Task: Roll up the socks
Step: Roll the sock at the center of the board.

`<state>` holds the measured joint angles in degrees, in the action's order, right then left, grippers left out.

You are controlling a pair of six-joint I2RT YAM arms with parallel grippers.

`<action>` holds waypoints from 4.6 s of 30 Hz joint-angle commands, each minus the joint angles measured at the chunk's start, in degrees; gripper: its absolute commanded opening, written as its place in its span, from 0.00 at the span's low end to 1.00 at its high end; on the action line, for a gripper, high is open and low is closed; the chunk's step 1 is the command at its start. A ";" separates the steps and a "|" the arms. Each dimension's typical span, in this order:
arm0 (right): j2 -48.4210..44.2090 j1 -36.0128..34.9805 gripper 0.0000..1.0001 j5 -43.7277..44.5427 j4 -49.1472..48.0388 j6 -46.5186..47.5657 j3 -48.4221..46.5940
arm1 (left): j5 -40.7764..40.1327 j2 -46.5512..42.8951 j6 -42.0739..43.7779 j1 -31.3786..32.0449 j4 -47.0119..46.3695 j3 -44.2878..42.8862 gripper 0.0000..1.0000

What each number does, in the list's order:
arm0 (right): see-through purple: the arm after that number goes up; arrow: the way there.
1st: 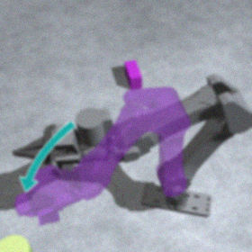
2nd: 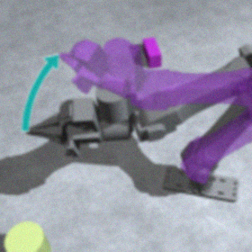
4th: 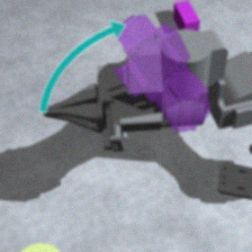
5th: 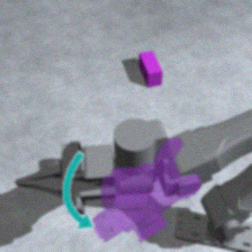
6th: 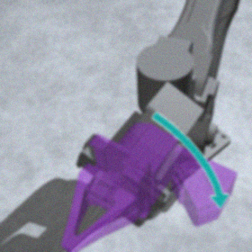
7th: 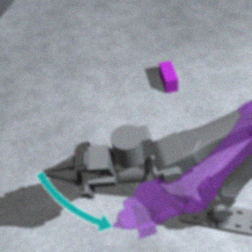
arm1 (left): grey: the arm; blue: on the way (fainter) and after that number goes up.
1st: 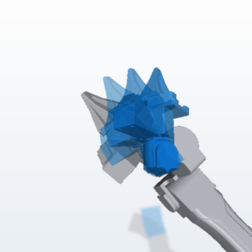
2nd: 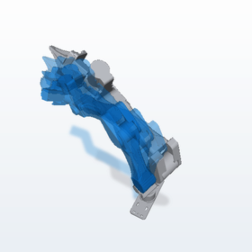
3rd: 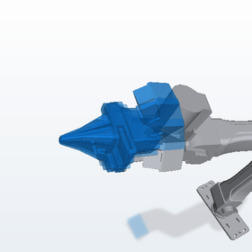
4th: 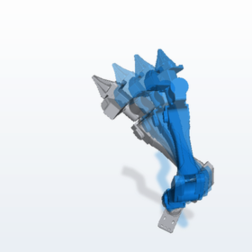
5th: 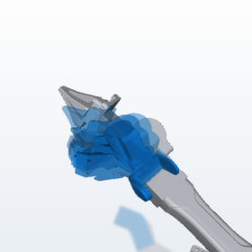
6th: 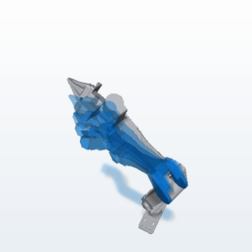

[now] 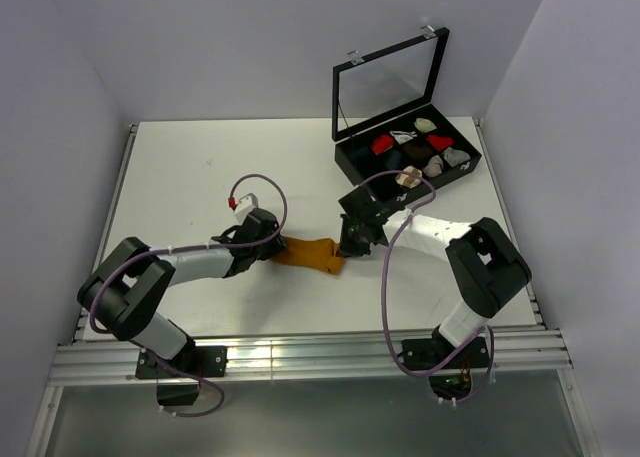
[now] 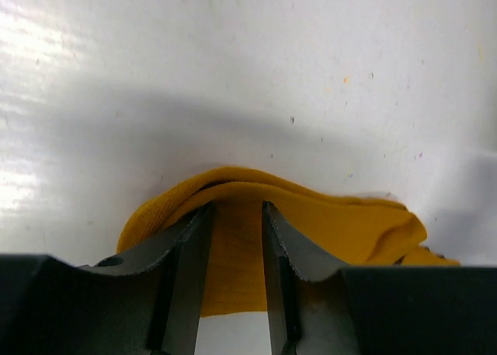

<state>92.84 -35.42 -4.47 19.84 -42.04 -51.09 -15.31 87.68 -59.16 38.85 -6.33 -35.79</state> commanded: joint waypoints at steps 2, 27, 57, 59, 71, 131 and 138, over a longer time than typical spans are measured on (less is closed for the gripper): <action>0.59 -1.05 0.00 4.38 8.90 3.89 -3.75 | -3.50 3.46 3.61 -2.02 3.08 -1.47 0.38; 11.66 -3.87 0.04 6.85 18.31 1.87 -14.03 | -17.54 -8.74 15.37 13.87 -2.19 -4.28 0.49; 13.42 -3.78 0.15 -1.50 18.57 1.53 -16.59 | -27.67 14.27 12.77 32.34 -0.11 -14.83 0.32; 13.34 -3.78 0.15 -1.86 18.31 1.44 -16.32 | -28.98 14.45 10.39 32.34 1.40 -14.57 0.30; 7.46 -2.99 0.45 -8.18 12.08 -0.32 -12.63 | -27.15 10.68 -0.95 29.27 7.91 -8.61 0.28; 8.15 -4.04 0.00 -14.80 -16.95 13.29 -1.81 | -6.74 -17.89 -12.83 11.86 5.53 15.49 0.34; 5.87 -3.87 0.00 -8.02 -7.02 16.90 -5.77 | -7.28 -17.72 -9.93 8.62 9.14 13.47 0.32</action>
<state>101.23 -39.88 -20.14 4.75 -29.56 -54.00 -20.45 69.43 -72.20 49.28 -2.59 -20.67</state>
